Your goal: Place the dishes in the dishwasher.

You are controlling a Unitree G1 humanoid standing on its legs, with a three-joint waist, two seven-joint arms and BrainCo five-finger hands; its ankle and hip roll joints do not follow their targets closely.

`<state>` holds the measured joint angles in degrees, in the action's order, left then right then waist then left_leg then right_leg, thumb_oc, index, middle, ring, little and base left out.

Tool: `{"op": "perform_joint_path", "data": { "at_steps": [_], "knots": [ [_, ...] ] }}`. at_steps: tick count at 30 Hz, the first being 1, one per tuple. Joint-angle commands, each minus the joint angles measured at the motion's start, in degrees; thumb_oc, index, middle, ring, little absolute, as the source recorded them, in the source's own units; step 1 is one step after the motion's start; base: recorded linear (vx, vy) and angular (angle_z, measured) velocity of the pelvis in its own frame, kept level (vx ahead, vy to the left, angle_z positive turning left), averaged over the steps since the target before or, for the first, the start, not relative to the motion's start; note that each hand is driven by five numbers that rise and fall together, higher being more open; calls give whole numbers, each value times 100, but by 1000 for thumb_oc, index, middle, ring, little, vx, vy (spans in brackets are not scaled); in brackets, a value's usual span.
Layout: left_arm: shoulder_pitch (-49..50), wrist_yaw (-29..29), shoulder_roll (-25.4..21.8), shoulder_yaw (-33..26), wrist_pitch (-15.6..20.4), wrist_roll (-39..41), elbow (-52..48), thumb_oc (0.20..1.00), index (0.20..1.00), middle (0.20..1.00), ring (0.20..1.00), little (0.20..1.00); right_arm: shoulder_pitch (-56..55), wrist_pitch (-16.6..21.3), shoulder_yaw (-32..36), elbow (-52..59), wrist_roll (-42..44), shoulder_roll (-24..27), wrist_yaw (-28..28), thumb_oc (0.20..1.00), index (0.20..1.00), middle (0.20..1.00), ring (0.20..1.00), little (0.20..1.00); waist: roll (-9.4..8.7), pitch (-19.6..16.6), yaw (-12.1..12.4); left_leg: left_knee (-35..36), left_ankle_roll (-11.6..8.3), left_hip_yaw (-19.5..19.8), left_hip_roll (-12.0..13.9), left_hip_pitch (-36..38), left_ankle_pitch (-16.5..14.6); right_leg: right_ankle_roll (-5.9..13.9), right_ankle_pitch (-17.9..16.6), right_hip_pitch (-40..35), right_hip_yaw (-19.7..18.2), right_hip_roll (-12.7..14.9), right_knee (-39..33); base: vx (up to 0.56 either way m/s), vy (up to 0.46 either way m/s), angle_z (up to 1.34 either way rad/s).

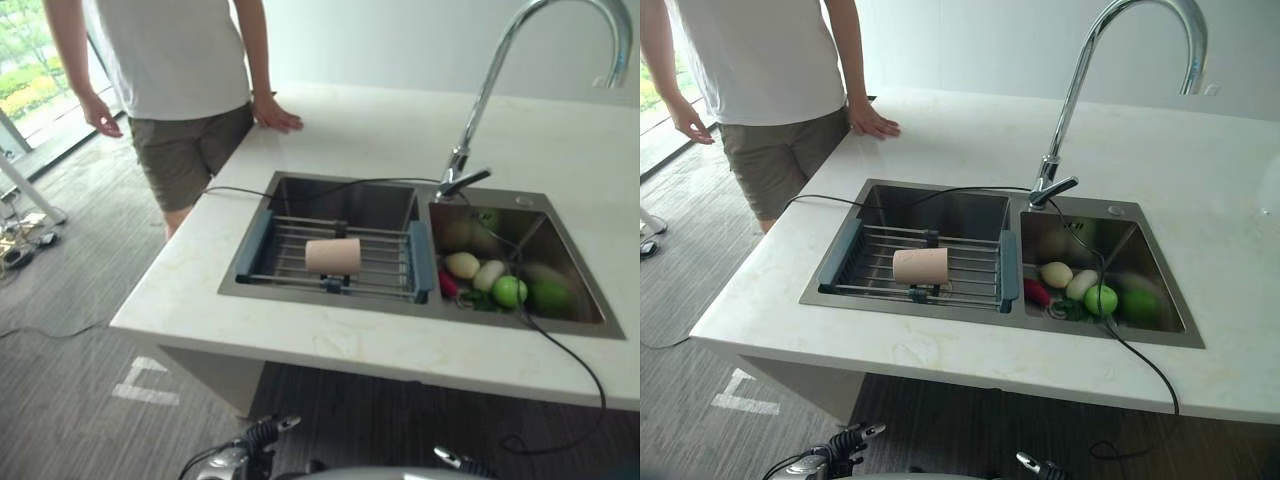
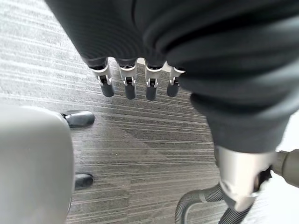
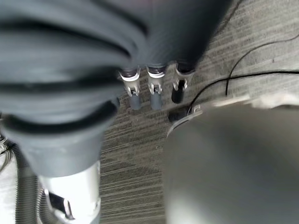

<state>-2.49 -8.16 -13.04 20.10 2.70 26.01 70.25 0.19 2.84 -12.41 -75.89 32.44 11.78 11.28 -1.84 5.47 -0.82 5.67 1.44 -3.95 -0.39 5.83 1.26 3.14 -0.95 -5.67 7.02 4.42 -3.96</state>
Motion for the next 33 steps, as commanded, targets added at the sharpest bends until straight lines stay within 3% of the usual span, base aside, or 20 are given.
{"op": "perform_joint_path", "data": {
  "at_steps": [1, 4, 7, 9, 10, 11, 13, 16, 17, 20, 24, 25, 26, 28, 29, 33],
  "knots": [
    [-190, 166, 239, -180, -927, 584, 291, 1000, 1000, 1000, 1000, 1000, 233, -35, 51, -46, -31, 103, -80, 1000, 1000, 1000, 1000, 1000, 109, -93, 89, -67, 21, -163, -13, -10, -186, 384, -411, 77, 195, 245, -29, 55, 11, -12],
    [-66, 320, -127, -900, -1201, 1558, 508, 1000, 1000, 1000, 1000, 1000, 228, -67, 184, -29, -118, 266, -12, 1000, 1000, 1000, 1000, 1000, 174, -112, 71, -67, 12, -237, -14, 31, -211, 388, -404, 55, 187, 262, -83, 47, 33, -2],
    [19, 470, -494, -1370, -1328, 1740, 587, 1000, 1000, 1000, 1000, 1000, 193, -80, 297, -74, -173, 407, 14, 1000, 1000, 1000, 1000, 1000, 256, -128, 78, -67, -1, -241, -18, 40, -203, 401, -391, 59, 187, 270, -104, 30, 43, -8],
    [120, 527, -1031, -1882, -1491, 1761, 715, 1000, 1000, 1000, 1000, 1000, 178, -135, 384, -143, -125, 552, 11, 1000, 1000, 1000, 1000, 1000, 348, -143, 101, -67, -14, -231, -16, 58, -198, 413, -365, 54, 184, 272, -104, 28, 36, -1],
    [120, 527, -1031, -1882, -1491, 1761, 715, 1000, 1000, 1000, 1000, 1000, 178, -135, 384, -143, -125, 552, 11, 1000, 1000, 1000, 1000, 1000, 348, -143, 101, -67, -14, -231, -16, 58, -198, 413, -365, 54, 184, 272, -104, 41, 56, 0],
    [199, 1030, -1888, -2437, -1575, 1165, 938, 1000, 1000, 1000, 1000, 1000, 134, -137, 534, -272, -120, 722, 74, 1000, 1000, 1000, 1000, 1000, 469, -172, 136, -67, -18, -204, -27, 75, -187, 429, -340, 37, 172, 266, -104, 35, 53, 1],
    [174, 1413, -2750, -2757, -1269, 1230, 1122, 1000, 1000, 1000, 1000, 1000, 122, -144, 535, -369, -133, 798, 65, 1000, 1000, 1000, 1000, 1000, 550, -187, 151, -67, -10, -181, -38, 88, -180, 445, -323, 24, 149, 263, -104, 26, 37, -2],
    [-2, 1626, -3943, -3251, -1082, 550, 1141, 1000, 1000, 1000, 1000, 1000, 51, -235, 520, -385, -181, 853, -16, 1000, 1000, 1000, 1000, 1000, 626, -216, 195, -67, -23, -174, -37, 105, -157, 470, -337, -2, 154, 257, -104, 13, -34, -5],
    [-245, 1641, -4684, -3479, -857, 85, 951, 1000, 1000, 1000, 1000, 1000, 41, -270, 481, -380, -126, 828, -37, 1000, 1000, 1000, 1000, 1000, 647, -234, 240, -67, -25, -147, -40, 115, -166, 477, -333, -25, 173, 247, -104, 21, -85, 3],
    [-898, 1665, -5691, -3580, -857, -391, 76, 1000, 1000, 1000, 1000, 1000, -20, -310, 358, -254, 47, 762, -95, 1000, 1000, 1000, 1000, 1000, 647, -275, 281, -72, -37, -146, -36, 121, -171, 495, -337, -51, 217, 244, -104, 15, -103, 13],
    [-1974, 1847, -6176, -2871, -523, -756, -1443, 1000, 1000, 1000, 1000, 1000, -87, -402, 276, -30, 259, 661, -169, 1000, 1000, 1000, 1000, 1000, 605, -296, 257, -67, -42, -206, -25, 146, -205, 502, -322, -80, 229, 217, -104, 20, -101, 11],
    [-2294, 1728, -6279, -2506, -102, -765, -2059, 1000, 1000, 1000, 1000, 1000, -123, -432, 267, 9, 225, 633, -164, 1000, 1000, 1000, 1000, 1000, 596, -308, 216, -67, -47, -242, -19, 157, -220, 501, -318, -80, 202, 201, -104, 50, -114, 12],
    [-2706, 1748, -6308, -1998, -92, -812, -2941, 1000, 1000, 1000, 1000, 1000, -194, -463, 262, 55, 194, 587, -179, 1000, 1000, 1000, 1000, 1000, 575, -313, 178, -67, -56, -290, -10, 176, -246, 501, -309, -81, 168, 188, -104, 47, -100, 11],
    [-2783, 1698, -6306, -1905, -45, -783, -3057, 1000, 1000, 1000, 1000, 1000, -204, -475, 267, 57, 189, 582, -178, 1000, 1000, 1000, 1000, 1000, 572, -314, 172, -67, -58, -299, -8, 181, -250, 501, -307, -82, 161, 185, -104, 32, -55, -4],
    [-3100, 1447, -6225, -1539, -68, -675, -3709, 1000, 1000, 1000, 1000, 1000, -241, -508, 282, 41, 147, 552, -167, 1000, 1000, 1000, 1000, 1000, 561, -319, 118, -67, -65, -341, 3, 199, -271, 504, -296, -83, 130, 175, -104, 49, -68, -17],
    [-3595, 758, -5561, -805, -350, -1039, -5335, 1000, 1000, 1000, 1000, 1000, -336, -595, 383, -58, -61, 439, -218, 1000, 1000, 1000, 1000, 1000, 529, -315, -14, -67, -70, -401, 10, 235, -323, 528, -298, -65, 29, 160, -104, 72, -88, -14]
  ]
}}
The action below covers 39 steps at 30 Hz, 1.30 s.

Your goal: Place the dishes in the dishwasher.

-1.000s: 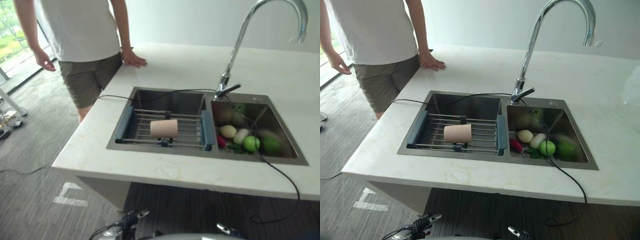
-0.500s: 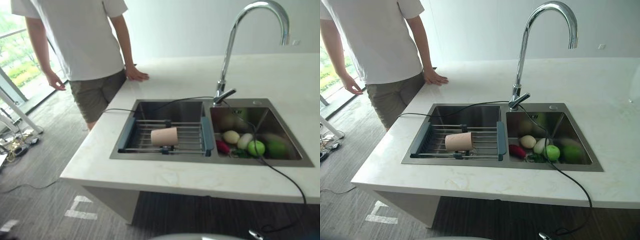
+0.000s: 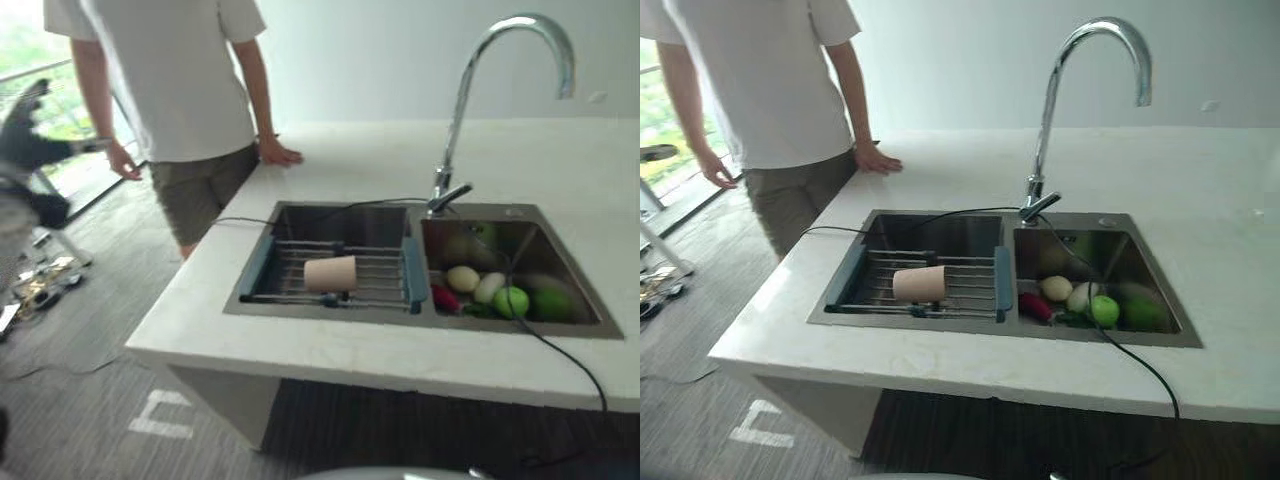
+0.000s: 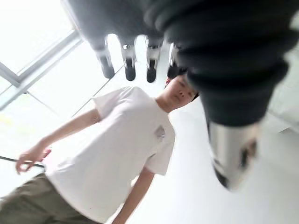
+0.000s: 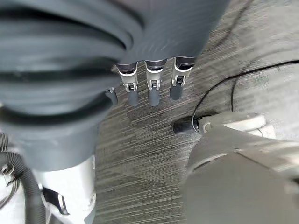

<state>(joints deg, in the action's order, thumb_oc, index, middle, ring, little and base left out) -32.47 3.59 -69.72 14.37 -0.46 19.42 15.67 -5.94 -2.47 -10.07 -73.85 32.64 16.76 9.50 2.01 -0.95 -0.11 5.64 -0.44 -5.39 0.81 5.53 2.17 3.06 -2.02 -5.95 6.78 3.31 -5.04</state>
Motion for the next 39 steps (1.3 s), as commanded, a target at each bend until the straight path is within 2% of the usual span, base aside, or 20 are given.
{"op": "perform_joint_path", "data": {
  "at_steps": [1, 3, 6, 12, 16, 22, 29, 33, 39],
  "knots": [
    [-631, -508, 166, -171, -49, -433, 40, 1000, 1000, 1000, 1000, 1000, 265, -74, 163, -273, -95, -70, -36, 1000, 1000, 1000, 1000, 1000, 141, 327, -92, -64, 117, -264, -110, 267, -417, 540, -194, -32, 38, 270, 4, 103, -105, -7],
    [-755, -913, 504, 155, -341, -549, -306, 1000, 1000, 1000, 1000, 1000, 203, -59, 189, -323, -162, -112, -13, 1000, 1000, 1000, 1000, 1000, 144, 346, -207, -64, 121, -292, -120, 265, -430, 569, -237, 18, -62, 270, 4, 92, -89, -20],
    [-775, -1074, 737, 450, -468, -822, -343, 1000, 1000, 1000, 1000, 1000, 126, -40, 154, -278, -131, -124, -15, 1000, 1000, 1000, 1000, 1000, 167, 410, -336, -64, 135, -364, -120, 235, -424, 607, -304, 118, -198, 293, 4, 46, -52, -22],
    [-713, -1161, 830, 689, -457, -1036, 6, 1000, 1000, 1000, 1000, 1000, -13, 162, 171, -174, -123, -74, 58, 1000, 1000, 1000, 1000, 1000, 267, 594, -526, -64, 140, -494, -135, 95, -395, 669, -401, 347, -405, 340, 4, -16, 1, -18],
    [-597, -1215, 835, 773, -484, -1299, 144, 1000, 1000, 1000, 1000, 1000, -53, 249, 166, -100, -75, -42, 104, 1000, 1000, 1000, 1000, 1000, 307, 690, -566, -64, 148, -514, -153, 10, -385, 694, -430, 447, -458, 373, 4, -35, 12, -9],
    [-474, -1221, 835, 1009, -275, -1967, 490, 1000, 1000, 1000, 1000, 1000, -46, 311, 110, 115, 88, 67, 169, 1000, 1000, 1000, 1000, 1000, 325, 847, -586, -64, 151, -513, -175, -158, -325, 722, -492, 608, -509, 426, 4, -47, 22, -11],
    [-533, -1348, 868, 1244, -28, -1936, 699, 1000, 1000, 1000, 1000, 1000, 139, 322, 38, 310, 288, 209, 184, 1000, 1000, 1000, 1000, 1000, 340, 1136, -566, -64, 141, -447, -211, -408, -244, 733, -545, 815, -526, 484, 4, -76, 32, 1],
    [-611, -1616, 961, 1438, -182, -2160, 475, 1000, 1000, 1000, 1000, 1000, 263, 307, 26, 341, 390, 234, 188, 1000, 1000, 1000, 1000, 1000, 337, 1251, -547, -64, 132, -388, -222, -489, -212, 732, -578, 881, -518, 511, 4, -56, 13, 1],
    [-620, -1704, 1128, 1671, -292, -2174, 354, 1000, 1000, 1000, 1000, 1000, 357, 326, -33, 369, 418, 227, 165, 1000, 1000, 1000, 1000, 1000, 335, 1330, -540, -64, 120, -376, -229, -545, -196, 742, -600, 929, -499, 548, 4, -6, 1, 0]
  ]
}}
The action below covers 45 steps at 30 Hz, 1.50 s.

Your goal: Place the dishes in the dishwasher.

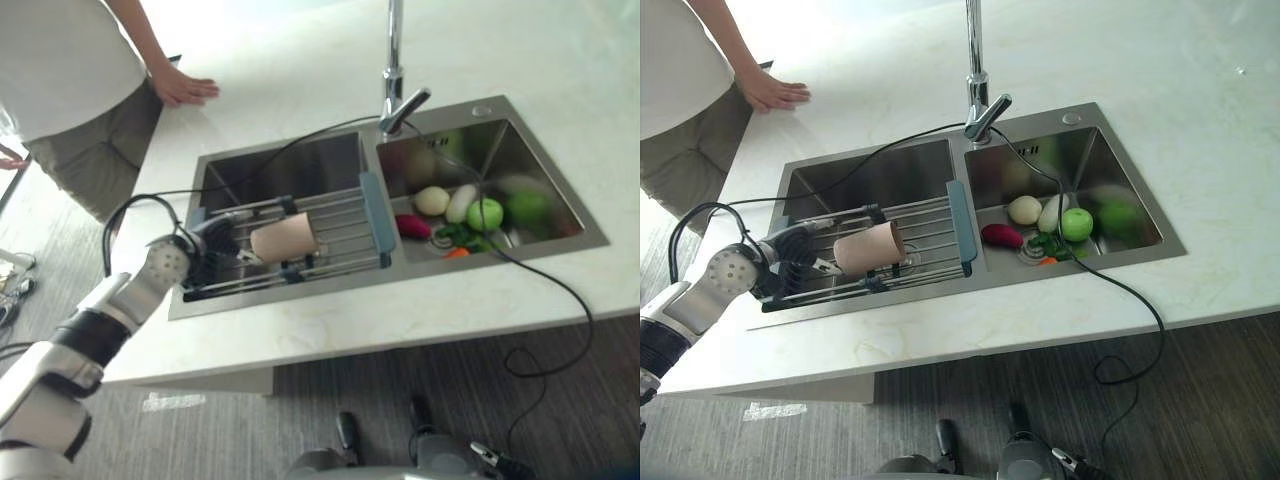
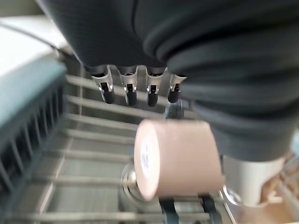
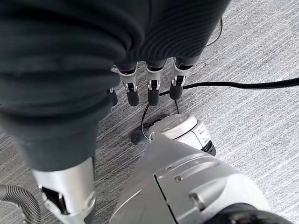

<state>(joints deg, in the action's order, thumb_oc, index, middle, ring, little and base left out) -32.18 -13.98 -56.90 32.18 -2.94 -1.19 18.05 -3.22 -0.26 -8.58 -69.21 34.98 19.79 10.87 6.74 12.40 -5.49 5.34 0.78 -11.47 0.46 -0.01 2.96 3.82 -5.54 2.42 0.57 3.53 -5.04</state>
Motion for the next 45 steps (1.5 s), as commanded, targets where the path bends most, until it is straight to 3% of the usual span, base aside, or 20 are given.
{"op": "perform_joint_path", "data": {
  "at_steps": [1, 22, 27, 33, 34, 35, 38, 45],
  "knots": [
    [-651, 61, -134, -70, -52, -129, 116, 1000, 1000, 1000, 1000, 1000, 95, 111, -189, -90, 193, -70, 25, 1000, 1000, 1000, 1000, 1000, -137, 2, -6, -34, -4, 227, -193, 1, -272, 664, -250, 99, 118, 529, 4, 0, 0, 0],
    [-1002, 760, 173, 36, 56, -20, 492, 1000, 1000, 1000, 1000, 1000, 292, 165, -368, 90, 346, 14, 63, 1000, 1000, 1000, 1000, 1000, -142, 444, -166, -34, -60, 161, -218, -336, -166, 665, -382, 466, -50, 630, 4, -14, 4, -4],
    [-1128, 766, 173, 65, 90, -215, 432, 1000, 1000, 1000, 1000, 1000, 311, 128, -376, 180, 352, 24, 24, 1000, 1000, 1000, 1000, 1000, -129, 494, -192, -34, -76, 163, -224, -371, -158, 668, -386, 501, -53, 651, 4, -4, -4, -2],
    [-1291, 384, 194, 251, -174, -530, 337, 1000, 1000, 1000, 1000, 1000, 372, 95, -383, 231, 360, 70, -37, 1000, 1000, 1000, 1000, 1000, -61, 509, -234, -34, -99, 141, -233, -367, -152, 675, -385, 511, -62, 673, 4, 0, 0, 0],
    [-1312, 241, 188, 304, -226, -646, 325, 743, 743, 743, 743, 743, 385, 80, -376, 243, 372, 89, -41, 1000, 1000, 1000, 1000, 1000, -50, 512, -243, -34, -102, 137, -235, -368, -151, 676, -387, 516, -65, 675, 4, 0, 0, 0],
    [-1343, 164, 171, 400, -258, -811, 299, 200, 200, 200, 200, 200, 409, 69, -373, 255, 391, 115, -50, 1000, 1000, 1000, 1000, 1000, -34, 523, -256, -34, -105, 135, -238, -372, -147, 678, -392, 527, -72, 679, 7, 7, 44, 2],
    [-1462, -326, 87, 805, -1006, -1012, 408, 200, 200, 200, 200, 200, 487, 57, -367, 302, 463, 231, -41, 1000, 1000, 1000, 1000, 1000, 13, 579, -305, -34, -110, 106, -242, -399, -143, 683, -395, 562, -114, 683, 4, -2, 36, -5],
    [-1495, -935, 148, 1189, -871, -1251, 698, 200, 200, 200, 200, 200, 463, 132, -383, 359, 513, 262, -77, 1000, 1000, 1000, 1000, 1000, 27, 589, -373, -34, -110, 42, -230, -376, -160, 691, -384, 557, -128, 671, 4, 3, 8, -5]
  ]
}}
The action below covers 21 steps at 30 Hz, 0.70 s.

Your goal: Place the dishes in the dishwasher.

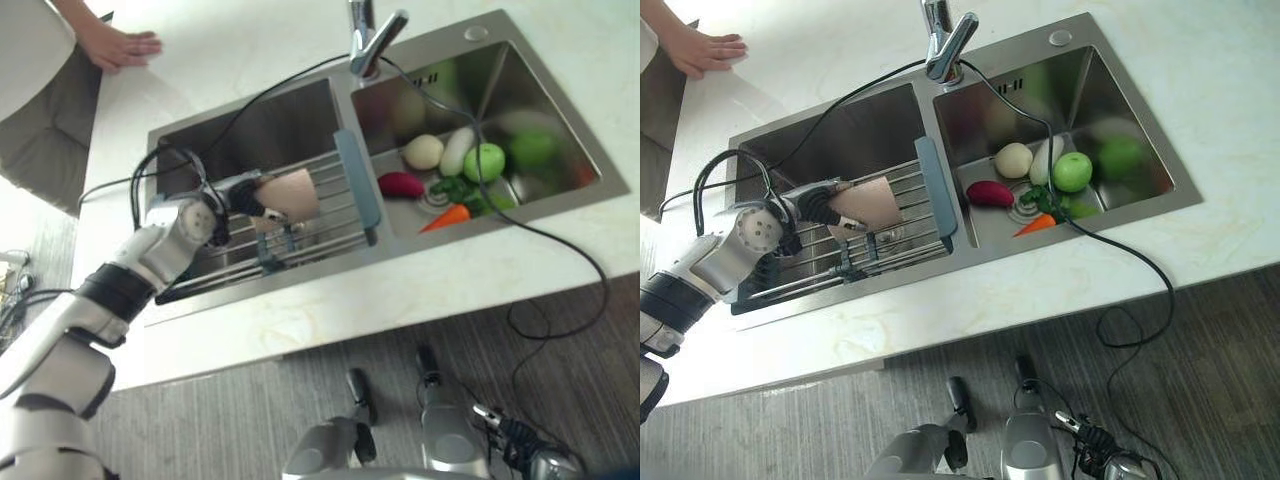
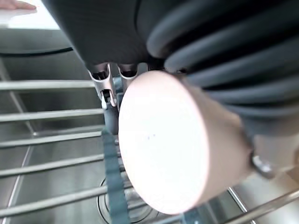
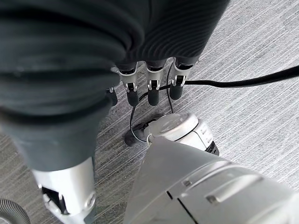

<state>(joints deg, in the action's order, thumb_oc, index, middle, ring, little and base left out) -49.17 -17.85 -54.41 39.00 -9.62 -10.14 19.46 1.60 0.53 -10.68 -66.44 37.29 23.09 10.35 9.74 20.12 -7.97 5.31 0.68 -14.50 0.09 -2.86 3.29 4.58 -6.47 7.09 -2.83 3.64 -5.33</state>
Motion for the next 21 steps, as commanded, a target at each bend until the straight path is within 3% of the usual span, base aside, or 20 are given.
{"op": "perform_joint_path", "data": {
  "at_steps": [1, 7, 12, 13, 18, 19, 21],
  "knots": [
    [201, -565, -87, 554, -143, -439, 557, 200, 200, 200, 200, 200, -17, 63, -161, 72, 289, -61, -17, 1000, 1000, 1000, 1000, 1000, -275, -187, -126, -31, -102, 348, -189, -81, -195, 612, -286, 79, 216, 654, 33, 0, 0, 0],
    [192, -207, -32, 693, 45, -629, 505, 200, 200, 200, 200, 200, -47, 116, -171, 93, 301, -123, 10, 1000, 1000, 1000, 1000, 1000, -343, -337, -129, -31, -115, 318, -139, 57, -233, 582, -224, -49, 241, 587, 33, 17, -21, 0],
    [386, 992, -69, 418, 325, -529, 421, 200, 200, 200, 200, 200, -52, 88, -204, 104, 366, -190, -63, 1000, 1000, 1000, 1000, 1000, -417, -433, -41, -31, -138, 332, -82, 117, -248, 528, -170, -123, 317, 536, 33, -2, -29, 0],
    [456, 1424, -146, 199, 403, -416, 312, 200, 200, 200, 200, 200, -138, 94, -165, 103, 335, -253, -91, 1000, 1000, 1000, 1000, 1000, -423, -490, -8, -31, -140, 360, -83, 148, -262, 520, -140, -167, 350, 525, 33, 0, 0, 0],
    [719, 2482, -204, -309, 743, -369, 200, 200, 200, 200, 200, 200, -338, 149, -110, 49, 199, -415, -150, 1000, 1000, 1000, 1000, 1000, -453, -665, 59, -31, -152, 386, -63, 271, -303, 505, -68, -304, 444, 500, 33, 8, -14, 6],
    [908, 3160, -160, -638, 946, -487, 127, 200, 200, 200, 200, 200, -458, 142, -98, 29, 190, -540, -255, 1000, 1000, 1000, 1000, 1000, -493, -831, 111, -31, -160, 363, -32, 377, -322, 483, -15, -426, 517, 475, 33, 30, -25, 14],
    [1007, 3436, -124, -776, 984, -591, 68, 200, 200, 200, 200, 200, -500, 134, -113, 30, 194, -586, -310, 1000, 1000, 1000, 1000, 1000, -512, -905, 131, -31, -165, 352, -13, 425, -333, 473, 11, -482, 552, 467, 33, 32, -26, 19]
  ]
}}
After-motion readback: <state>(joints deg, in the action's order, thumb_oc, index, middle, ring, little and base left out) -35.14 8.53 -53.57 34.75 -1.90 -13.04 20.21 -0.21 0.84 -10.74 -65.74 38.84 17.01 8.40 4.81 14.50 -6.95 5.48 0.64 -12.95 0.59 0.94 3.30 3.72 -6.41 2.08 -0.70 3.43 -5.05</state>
